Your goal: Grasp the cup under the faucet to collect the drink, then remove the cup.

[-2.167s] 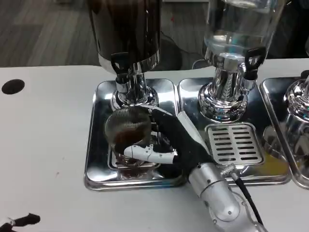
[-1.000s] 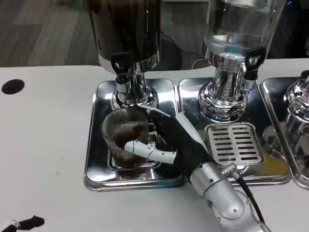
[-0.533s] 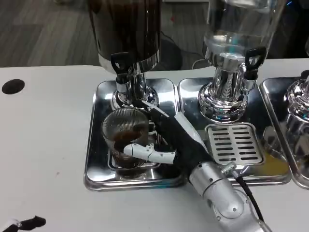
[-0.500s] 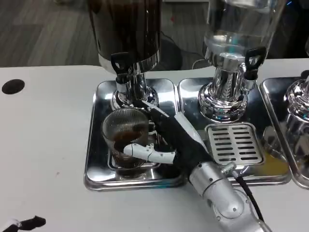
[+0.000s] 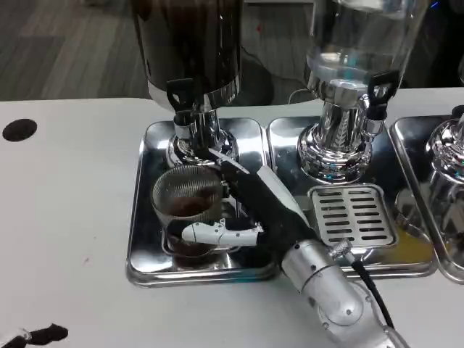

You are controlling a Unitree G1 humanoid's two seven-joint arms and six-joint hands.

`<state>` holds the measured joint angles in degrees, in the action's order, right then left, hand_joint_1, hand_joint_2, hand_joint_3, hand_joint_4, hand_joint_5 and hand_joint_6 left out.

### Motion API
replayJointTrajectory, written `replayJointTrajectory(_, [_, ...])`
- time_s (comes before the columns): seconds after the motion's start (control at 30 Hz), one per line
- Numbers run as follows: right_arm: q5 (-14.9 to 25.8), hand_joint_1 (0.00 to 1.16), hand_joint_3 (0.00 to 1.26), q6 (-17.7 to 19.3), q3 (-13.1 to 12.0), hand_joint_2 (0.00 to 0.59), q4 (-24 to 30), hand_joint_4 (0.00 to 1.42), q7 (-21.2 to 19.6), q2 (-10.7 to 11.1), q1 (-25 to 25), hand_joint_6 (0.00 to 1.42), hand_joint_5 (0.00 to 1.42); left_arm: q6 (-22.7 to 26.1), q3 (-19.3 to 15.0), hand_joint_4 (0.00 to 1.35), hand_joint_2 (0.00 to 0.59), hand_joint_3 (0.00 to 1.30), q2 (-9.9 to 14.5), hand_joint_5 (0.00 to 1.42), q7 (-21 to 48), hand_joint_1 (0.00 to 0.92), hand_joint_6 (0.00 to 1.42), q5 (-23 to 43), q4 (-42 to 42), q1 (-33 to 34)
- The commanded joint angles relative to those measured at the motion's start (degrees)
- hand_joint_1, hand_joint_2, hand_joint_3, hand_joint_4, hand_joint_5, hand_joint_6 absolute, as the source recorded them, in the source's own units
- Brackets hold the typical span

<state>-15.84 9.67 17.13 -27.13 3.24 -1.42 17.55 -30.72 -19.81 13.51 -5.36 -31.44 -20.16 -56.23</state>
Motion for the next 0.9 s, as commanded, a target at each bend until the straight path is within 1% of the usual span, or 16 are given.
replayJointTrajectory(0.03, [-0.75,0.78,0.17,0.53,0.42,0.039,-0.32,0.24,-0.95,-0.33,0.46,0.13,0.36,0.02,-1.21,0.36,0.147,0.43,0.83,0.44,0.5,0.0,0.65,1.35,0.27,-0.45])
replayJointTrajectory(0.33, [-1.61,0.8,0.29,0.11,0.53,0.051,-0.39,0.33,-2.51,-0.67,-0.04,0.19,0.43,0.18,-1.74,0.37,0.147,0.43,1.11,0.44,1.02,0.0,0.66,1.64,0.2,-0.03])
replayJointTrajectory(0.4, [-1.61,0.81,0.32,0.37,0.37,0.048,-0.33,0.35,-3.03,-0.62,-0.31,0.23,0.45,0.24,-1.75,0.37,0.147,0.43,1.13,0.44,1.1,0.0,0.66,1.57,0.16,-0.02])
replayJointTrajectory(0.57, [-1.31,0.82,0.4,1.02,0.16,0.053,-0.33,0.41,-3.53,-0.53,-0.73,0.29,0.51,0.19,-1.63,0.37,0.147,0.44,1.06,0.44,1.03,0.0,0.66,1.31,-0.11,-0.06])
replayJointTrajectory(0.9, [-0.92,0.83,0.49,2.32,-0.2,0.067,0.39,0.51,-4.09,-0.5,-1.83,0.4,0.6,-0.09,-1.69,0.37,0.148,0.44,0.88,0.45,0.8,0.0,0.66,1.32,-0.19,-0.39])
